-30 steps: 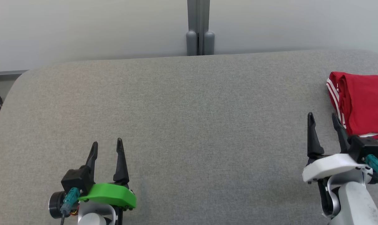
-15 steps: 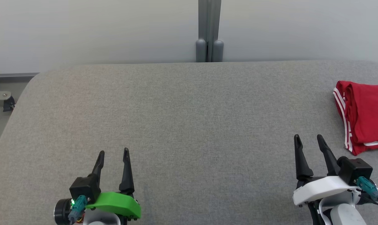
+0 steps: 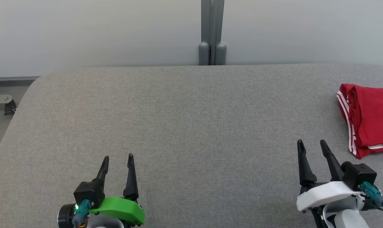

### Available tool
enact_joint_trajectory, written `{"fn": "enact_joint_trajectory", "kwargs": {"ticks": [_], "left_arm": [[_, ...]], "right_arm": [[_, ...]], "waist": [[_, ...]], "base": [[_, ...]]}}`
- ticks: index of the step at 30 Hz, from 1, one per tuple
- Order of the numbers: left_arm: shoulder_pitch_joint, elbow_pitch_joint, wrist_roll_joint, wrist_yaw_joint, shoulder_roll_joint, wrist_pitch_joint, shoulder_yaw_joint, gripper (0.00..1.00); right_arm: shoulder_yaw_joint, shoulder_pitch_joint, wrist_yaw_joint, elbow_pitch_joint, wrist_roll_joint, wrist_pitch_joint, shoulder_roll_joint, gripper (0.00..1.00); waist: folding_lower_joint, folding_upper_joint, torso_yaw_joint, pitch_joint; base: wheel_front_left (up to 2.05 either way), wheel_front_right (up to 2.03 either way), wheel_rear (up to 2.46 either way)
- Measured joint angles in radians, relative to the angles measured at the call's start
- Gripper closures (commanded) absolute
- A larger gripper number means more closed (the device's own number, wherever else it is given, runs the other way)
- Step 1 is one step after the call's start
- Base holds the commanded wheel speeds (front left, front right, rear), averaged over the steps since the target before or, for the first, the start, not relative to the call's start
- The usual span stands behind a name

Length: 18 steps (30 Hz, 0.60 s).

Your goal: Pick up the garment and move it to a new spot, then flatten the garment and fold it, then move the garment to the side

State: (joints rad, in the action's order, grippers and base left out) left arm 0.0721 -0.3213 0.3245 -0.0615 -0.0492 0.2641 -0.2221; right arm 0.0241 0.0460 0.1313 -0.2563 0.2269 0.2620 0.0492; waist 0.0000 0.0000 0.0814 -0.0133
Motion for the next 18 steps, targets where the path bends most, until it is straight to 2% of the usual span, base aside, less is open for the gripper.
{"fn": "enact_joint_trajectory", "kwargs": {"ticks": [5,6,10,18], "left_arm": [[0.0,-0.006,0.002,0.0,0.0,0.0,0.0,0.0],[0.0,-0.01,0.005,0.0,0.0,0.0,0.0,1.0],[-0.018,-0.041,0.009,0.0,0.0,-0.001,-0.003,1.0],[-0.021,-0.036,0.143,0.018,0.0,-0.044,0.03,1.0]], "right_arm": [[-0.001,-0.001,0.0,0.002,0.002,0.0,0.0,0.0],[-0.001,-0.002,0.0,-0.002,0.002,0.0,-0.001,1.0],[-0.001,-0.016,0.0,-0.035,0.007,-0.007,-0.008,1.0],[0.011,-0.018,0.0,-0.04,0.15,-0.049,-0.008,1.0]], "waist": [[0.0,0.0,0.002,-0.001],[0.0,-0.0001,0.002,-0.001],[0.0,0.0,0.002,-0.001],[0.0,0.0,-0.004,0.0]], "base": [[0.0,0.0,0.0],[0.0,0.0,0.0],[0.0,0.0,0.0],[0.0,0.0,0.0]]}}
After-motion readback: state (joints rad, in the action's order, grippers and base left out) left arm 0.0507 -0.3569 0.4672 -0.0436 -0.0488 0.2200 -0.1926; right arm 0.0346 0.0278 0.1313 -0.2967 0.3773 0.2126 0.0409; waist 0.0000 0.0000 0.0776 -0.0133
